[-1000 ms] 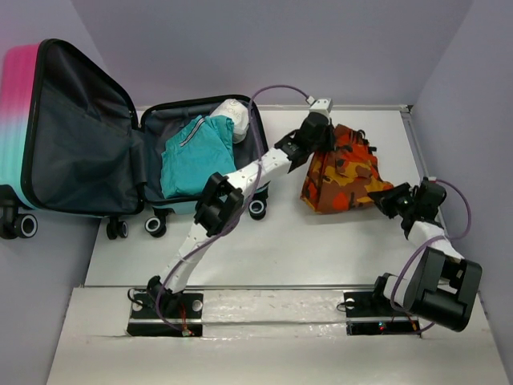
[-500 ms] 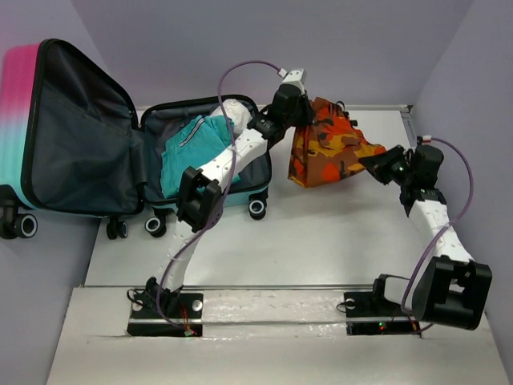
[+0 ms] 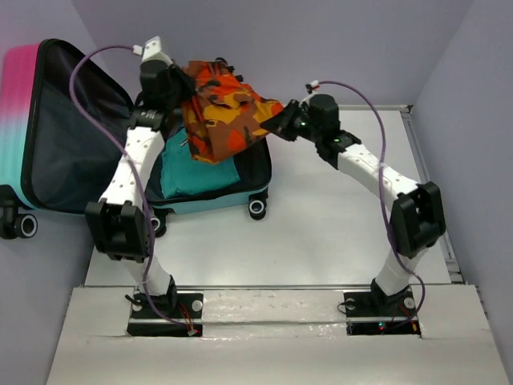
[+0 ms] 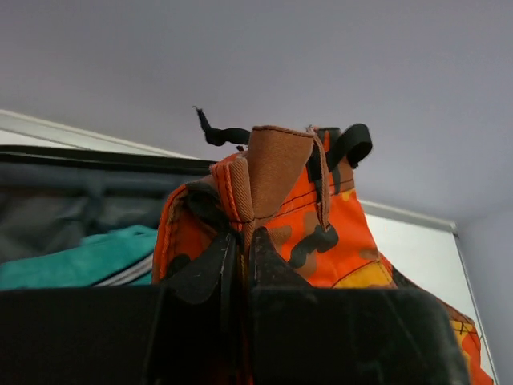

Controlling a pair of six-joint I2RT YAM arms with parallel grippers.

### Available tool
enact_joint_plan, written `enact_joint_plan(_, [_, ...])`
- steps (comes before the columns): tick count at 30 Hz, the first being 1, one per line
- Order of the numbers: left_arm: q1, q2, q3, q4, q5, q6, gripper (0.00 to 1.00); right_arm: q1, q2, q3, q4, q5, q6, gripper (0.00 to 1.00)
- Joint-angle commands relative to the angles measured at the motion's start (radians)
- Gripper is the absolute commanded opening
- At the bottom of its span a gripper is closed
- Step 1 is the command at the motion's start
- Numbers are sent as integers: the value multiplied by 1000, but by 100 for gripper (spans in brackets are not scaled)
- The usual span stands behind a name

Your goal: Pack the luggage

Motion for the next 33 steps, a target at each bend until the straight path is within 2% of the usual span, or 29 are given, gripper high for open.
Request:
enact_joint_plan(1, [184, -151, -242, 232, -43, -15, 6, 120, 123, 177, 15, 17, -25, 7])
enact_joint_plan(3, [259, -154, -360, 234, -42, -38, 8, 153, 231, 233, 2, 19, -25, 7])
enact_joint_plan(4, [308, -149, -391, 235, -2, -43, 17, 180, 264, 247, -6, 17, -26, 10])
enact_joint_plan(5, [320, -142, -417, 232, -5, -29, 48, 191, 319, 255, -14, 16, -29, 13])
enact_joint_plan(7, [325, -148, -471, 209, -58, -5, 79, 200, 364, 257, -15, 19, -32, 27])
enact_joint_plan(8, [325, -158, -490, 209, -92, -2, 99, 212, 384, 258, -18, 11, -31, 43])
enact_joint_plan(9, [324, -190, -507, 211, -102, -5, 99, 213, 409, 254, -18, 1, -17, 51])
enact_joint_plan(10, [325, -210, -527, 212, -102, -8, 99, 213, 412, 244, -18, 5, -14, 72])
enact_joint_plan(13, [302, -281, -494, 174, -123, 6, 99, 213, 397, 234, -28, 22, -38, 91])
enact_joint_plan(14, [273, -315, -469, 149, -169, 26, 99, 213, 390, 243, -58, 23, -58, 99])
enact_joint_plan(17, [218, -364, -365, 48, -258, 64, 99, 222, 371, 267, -89, 25, -84, 100])
enact_joint_plan(18, [162, -406, -328, -4, -281, 89, 99, 222, 367, 292, -121, 25, -106, 100])
enact_joint_plan(20, [108, -474, -334, -30, -342, 106, 99, 222, 351, 303, -149, 36, -142, 100])
enact_joint_plan(22, [43, -618, -404, -56, -376, 116, 99, 222, 338, 324, -213, 62, -181, 100])
enact_joint_plan(25, [38, -833, -539, -124, -431, 83, 99, 222, 282, 285, -244, 126, -233, 100])
enact_joint_plan(27, [38, -961, -601, -186, -525, 86, 99, 222, 236, 257, -259, 175, -270, 100])
enact_joint_plan(30, [38, -1072, -626, -408, -687, 77, 99, 210, 156, 171, -261, 223, -288, 100])
enact_joint_plan(33, [38, -1142, -642, -524, -811, 24, 99, 174, 54, 64, -238, 209, -290, 100])
